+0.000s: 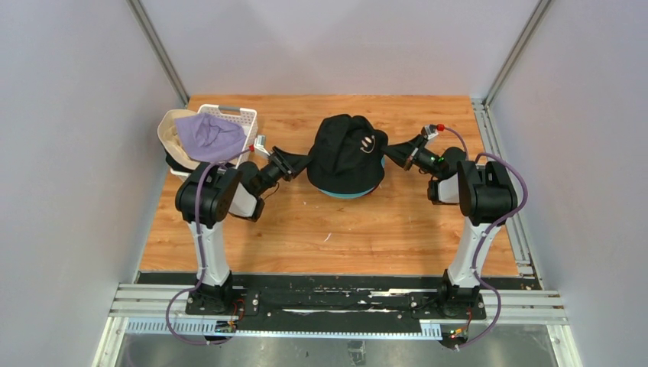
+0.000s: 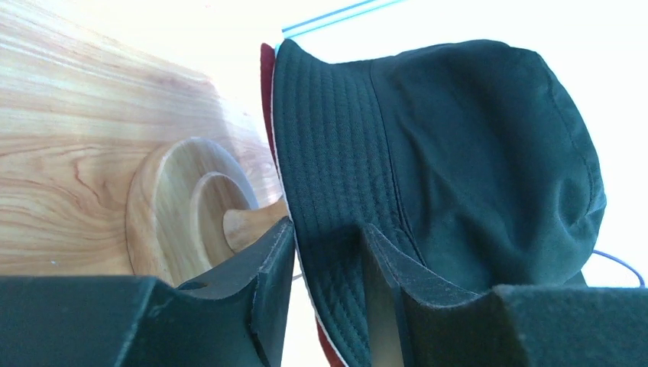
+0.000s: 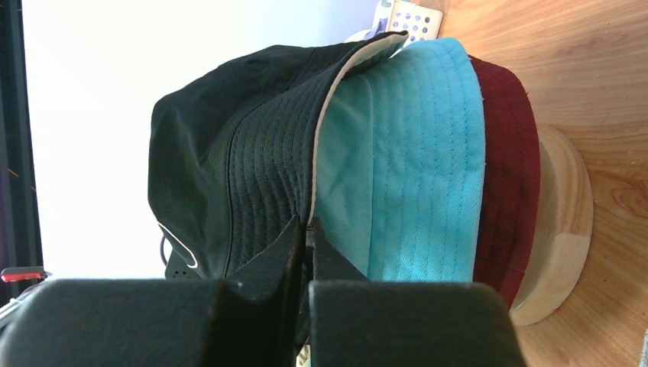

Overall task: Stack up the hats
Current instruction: Stack the hat on the hat.

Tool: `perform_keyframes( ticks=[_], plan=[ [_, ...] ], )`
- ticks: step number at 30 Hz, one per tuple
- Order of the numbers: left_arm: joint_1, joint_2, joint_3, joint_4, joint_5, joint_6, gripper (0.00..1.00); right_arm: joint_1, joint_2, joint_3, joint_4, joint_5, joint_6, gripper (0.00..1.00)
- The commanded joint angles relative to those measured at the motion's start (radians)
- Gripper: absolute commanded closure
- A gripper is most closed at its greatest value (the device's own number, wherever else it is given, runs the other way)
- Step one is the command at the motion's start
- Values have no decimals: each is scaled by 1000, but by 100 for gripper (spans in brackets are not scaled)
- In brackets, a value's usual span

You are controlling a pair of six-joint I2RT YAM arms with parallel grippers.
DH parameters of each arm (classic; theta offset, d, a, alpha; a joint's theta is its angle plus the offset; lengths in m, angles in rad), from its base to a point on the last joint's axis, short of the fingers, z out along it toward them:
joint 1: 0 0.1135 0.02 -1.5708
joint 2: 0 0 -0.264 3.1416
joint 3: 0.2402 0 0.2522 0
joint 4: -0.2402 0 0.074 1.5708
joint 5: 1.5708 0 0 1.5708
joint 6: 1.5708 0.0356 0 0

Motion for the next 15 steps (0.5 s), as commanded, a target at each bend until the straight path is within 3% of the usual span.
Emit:
perform_keyframes(
  ticks=[1,7,15],
  plan=[
    [-26,7,12,62,57,21,62,16,13,27,42,-12,-2,99],
    [-27,-28,-21,68,47,21,97,15,17,25,43,-11,-4,99],
    [-21,-46,-37,69,22,15,100,11,25,24,42,-14,-11,99]
  ],
)
